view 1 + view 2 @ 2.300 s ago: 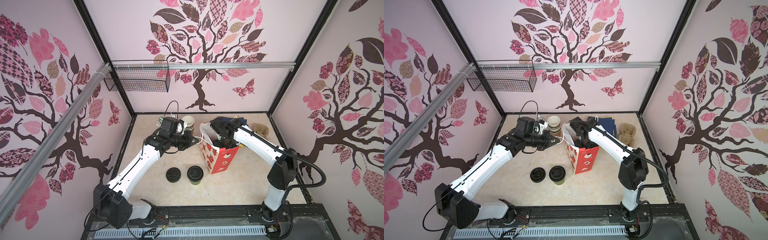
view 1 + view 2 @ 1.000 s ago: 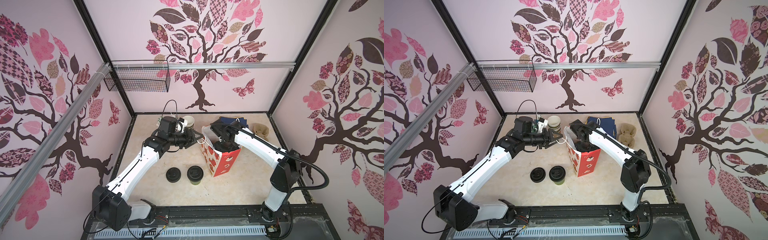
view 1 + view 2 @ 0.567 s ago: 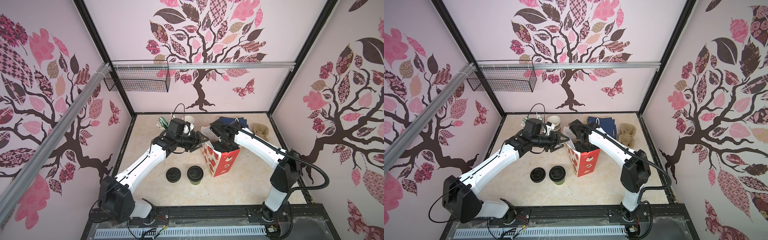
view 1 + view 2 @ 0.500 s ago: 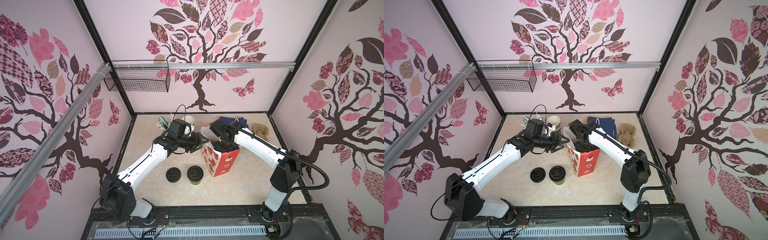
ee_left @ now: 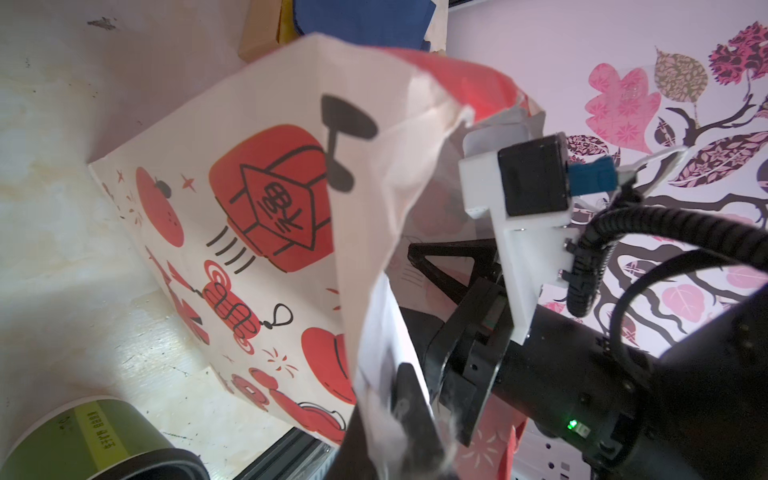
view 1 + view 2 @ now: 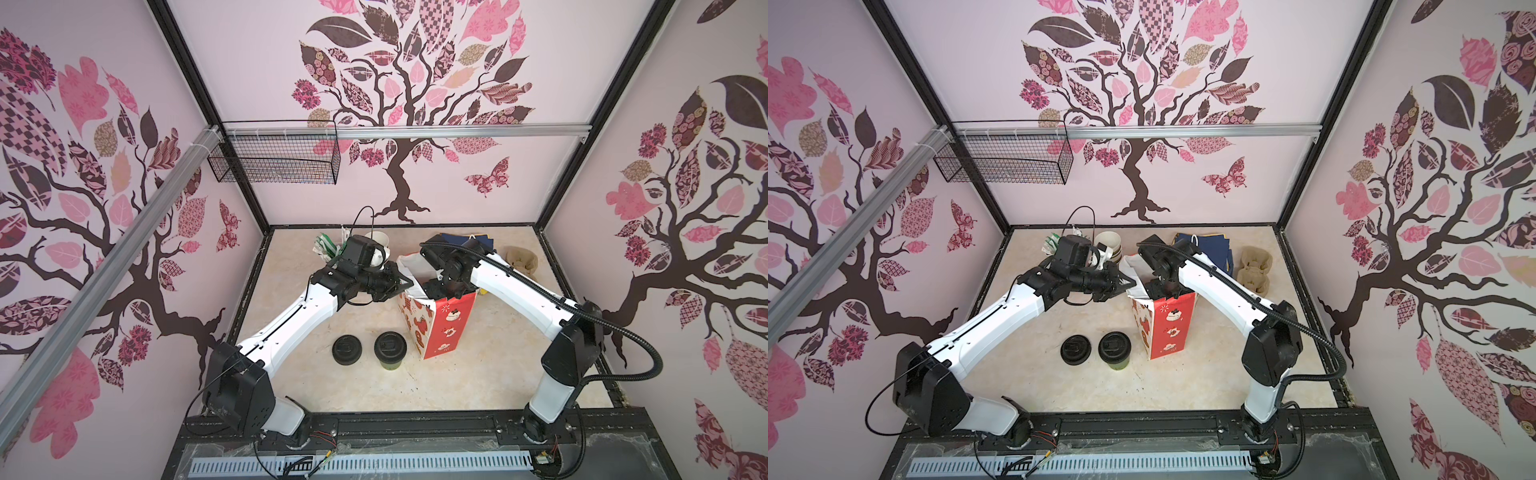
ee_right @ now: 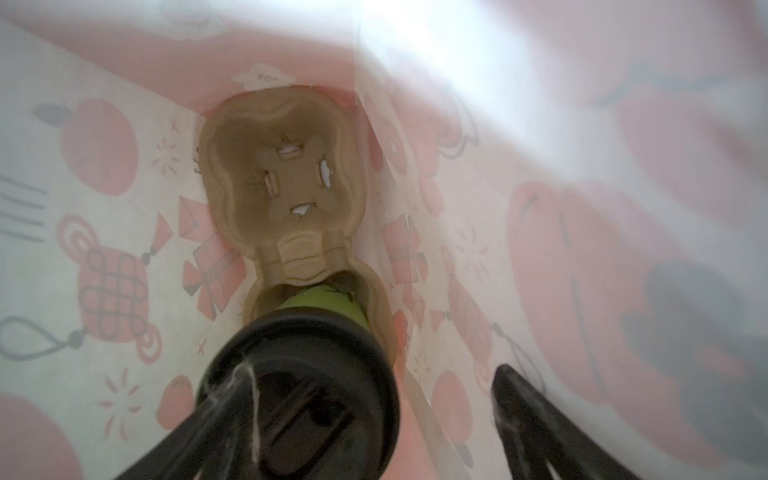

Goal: Pack the takeout coffee
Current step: 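Lift the right gripper out of the bag and swing it toward the bag's far side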

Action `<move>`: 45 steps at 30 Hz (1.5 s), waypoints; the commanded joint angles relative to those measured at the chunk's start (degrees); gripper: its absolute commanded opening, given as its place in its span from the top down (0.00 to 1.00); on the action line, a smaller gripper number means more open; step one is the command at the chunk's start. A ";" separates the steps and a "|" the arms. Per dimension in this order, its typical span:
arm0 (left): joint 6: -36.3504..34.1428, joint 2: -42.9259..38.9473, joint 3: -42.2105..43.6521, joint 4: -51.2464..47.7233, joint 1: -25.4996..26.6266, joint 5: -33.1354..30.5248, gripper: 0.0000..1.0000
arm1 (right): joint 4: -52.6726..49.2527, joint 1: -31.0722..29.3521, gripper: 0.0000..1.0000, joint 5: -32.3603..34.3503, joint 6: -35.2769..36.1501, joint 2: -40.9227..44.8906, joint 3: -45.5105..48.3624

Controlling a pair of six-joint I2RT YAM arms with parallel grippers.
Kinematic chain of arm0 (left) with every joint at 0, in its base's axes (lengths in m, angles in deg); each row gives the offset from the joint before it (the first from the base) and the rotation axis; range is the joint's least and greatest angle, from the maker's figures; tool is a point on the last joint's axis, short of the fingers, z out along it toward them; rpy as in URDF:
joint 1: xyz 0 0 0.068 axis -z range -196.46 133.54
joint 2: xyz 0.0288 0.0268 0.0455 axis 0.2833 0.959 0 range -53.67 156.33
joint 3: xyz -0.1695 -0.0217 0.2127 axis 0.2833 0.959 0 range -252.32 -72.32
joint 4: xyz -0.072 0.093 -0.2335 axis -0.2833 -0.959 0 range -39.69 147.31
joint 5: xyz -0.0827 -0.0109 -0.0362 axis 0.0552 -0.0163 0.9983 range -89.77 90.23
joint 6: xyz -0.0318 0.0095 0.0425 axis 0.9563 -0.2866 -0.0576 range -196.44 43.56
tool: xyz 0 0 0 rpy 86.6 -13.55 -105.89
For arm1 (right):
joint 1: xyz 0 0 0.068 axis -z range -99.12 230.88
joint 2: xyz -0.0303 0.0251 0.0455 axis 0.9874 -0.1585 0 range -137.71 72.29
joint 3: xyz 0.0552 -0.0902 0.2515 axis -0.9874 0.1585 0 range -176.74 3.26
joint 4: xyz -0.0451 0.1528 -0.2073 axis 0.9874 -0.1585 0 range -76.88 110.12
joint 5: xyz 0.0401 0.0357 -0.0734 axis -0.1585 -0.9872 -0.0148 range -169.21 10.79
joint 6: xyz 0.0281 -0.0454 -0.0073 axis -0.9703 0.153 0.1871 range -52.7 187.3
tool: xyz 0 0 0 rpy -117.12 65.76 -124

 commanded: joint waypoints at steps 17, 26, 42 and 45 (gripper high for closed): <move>-5.47 -1.24 1.35 -5.19 0.37 -0.98 1.00 | 2.07 -0.42 0.11 4.06 -4.03 4.92 -0.19; -5.76 -0.55 1.65 -4.99 0.40 -0.45 1.00 | 7.29 -0.37 0.11 -2.42 -1.70 10.05 -1.75; -5.65 -1.61 0.72 -4.48 0.40 -1.11 0.74 | 0.31 -0.47 0.12 -8.25 -1.98 20.21 -13.78; -5.50 -2.23 0.11 -4.00 0.31 -1.49 0.64 | -4.10 -0.54 0.13 -7.07 -6.03 23.46 -11.37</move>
